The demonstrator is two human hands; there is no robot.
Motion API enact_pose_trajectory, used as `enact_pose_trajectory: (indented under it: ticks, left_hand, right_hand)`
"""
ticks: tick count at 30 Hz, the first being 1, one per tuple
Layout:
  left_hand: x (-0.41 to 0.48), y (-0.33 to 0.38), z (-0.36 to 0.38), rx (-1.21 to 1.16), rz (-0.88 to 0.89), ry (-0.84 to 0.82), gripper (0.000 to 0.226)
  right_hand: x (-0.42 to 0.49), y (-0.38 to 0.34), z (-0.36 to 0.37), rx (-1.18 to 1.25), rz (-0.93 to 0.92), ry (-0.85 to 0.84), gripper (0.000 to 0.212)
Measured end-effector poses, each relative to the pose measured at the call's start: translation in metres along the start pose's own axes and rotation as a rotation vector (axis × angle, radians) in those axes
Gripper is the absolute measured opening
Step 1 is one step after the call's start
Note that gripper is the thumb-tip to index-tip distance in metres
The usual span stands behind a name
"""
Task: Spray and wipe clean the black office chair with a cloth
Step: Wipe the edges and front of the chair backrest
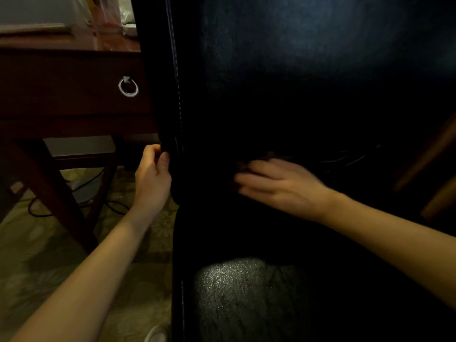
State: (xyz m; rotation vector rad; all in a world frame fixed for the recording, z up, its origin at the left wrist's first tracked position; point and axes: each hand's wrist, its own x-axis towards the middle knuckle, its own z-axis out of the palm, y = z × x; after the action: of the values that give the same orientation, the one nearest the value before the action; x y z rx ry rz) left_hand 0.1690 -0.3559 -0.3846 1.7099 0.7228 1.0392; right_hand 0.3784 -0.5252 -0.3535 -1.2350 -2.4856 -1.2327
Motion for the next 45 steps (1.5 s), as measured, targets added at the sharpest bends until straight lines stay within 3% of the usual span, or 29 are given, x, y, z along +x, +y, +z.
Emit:
enact_pose_trajectory:
  ticks: [3, 7, 12, 17, 20, 23, 26, 29, 33, 35, 36, 40, 42, 45]
  left_hand:
    - [0.000, -0.003, 0.001, 0.084, 0.053, 0.049, 0.014]
    - [0.000, -0.005, -0.007, 0.047, 0.013, -0.031, 0.017]
    - [0.002, -0.004, -0.012, -0.001, -0.014, -0.090, 0.012]
    - [0.001, -0.002, -0.011, -0.065, -0.027, -0.123, 0.014]
    - [0.002, -0.002, -0.011, -0.066, -0.028, -0.120, 0.013]
    - [0.003, -0.003, -0.010, -0.006, -0.020, -0.071, 0.009]
    - [0.004, -0.002, -0.012, 0.070, -0.008, -0.048, 0.013]
    - [0.005, -0.002, -0.016, 0.104, -0.012, -0.064, 0.014]
    - [0.005, -0.003, -0.018, 0.074, -0.018, -0.093, 0.014]
    - [0.006, -0.003, -0.019, 0.039, -0.020, -0.127, 0.011]
    - [0.007, -0.003, -0.019, 0.017, -0.022, -0.142, 0.012]
    - [0.008, -0.004, -0.020, 0.011, -0.008, -0.132, 0.015]
    - [0.009, -0.003, -0.018, 0.034, 0.013, -0.108, 0.018]
    - [0.012, -0.001, -0.012, 0.033, 0.011, -0.107, 0.021]
  right_hand:
    - [0.063, -0.032, 0.026, -0.046, -0.147, 0.007, 0.039]
    - [0.073, -0.037, 0.056, -0.189, -0.154, -0.365, 0.034]
    - [0.036, -0.015, 0.055, -0.277, -0.119, -0.525, 0.051]
    - [-0.013, 0.002, 0.034, -0.240, -0.030, -0.432, 0.048]
    - [-0.006, -0.011, 0.026, -0.130, 0.086, -0.267, 0.038]
    - [0.046, -0.030, 0.028, -0.040, -0.003, -0.111, 0.044]
    - [0.087, -0.048, 0.049, -0.184, -0.142, -0.262, 0.037]
    - [0.092, -0.052, 0.060, -0.197, -0.078, -0.467, 0.036]
    - [0.062, -0.040, 0.064, -0.152, -0.079, -0.451, 0.036]
    - [0.035, -0.024, 0.061, -0.082, 0.013, -0.465, 0.040]
    - [0.019, -0.016, 0.058, -0.119, 0.024, -0.443, 0.040]
    - [-0.067, 0.024, 0.026, -0.281, 0.121, -0.607, 0.040]
    - [-0.103, 0.035, 0.002, -0.323, 0.240, -0.567, 0.027]
    - [-0.132, 0.039, -0.022, -0.181, 0.354, -0.499, 0.055]
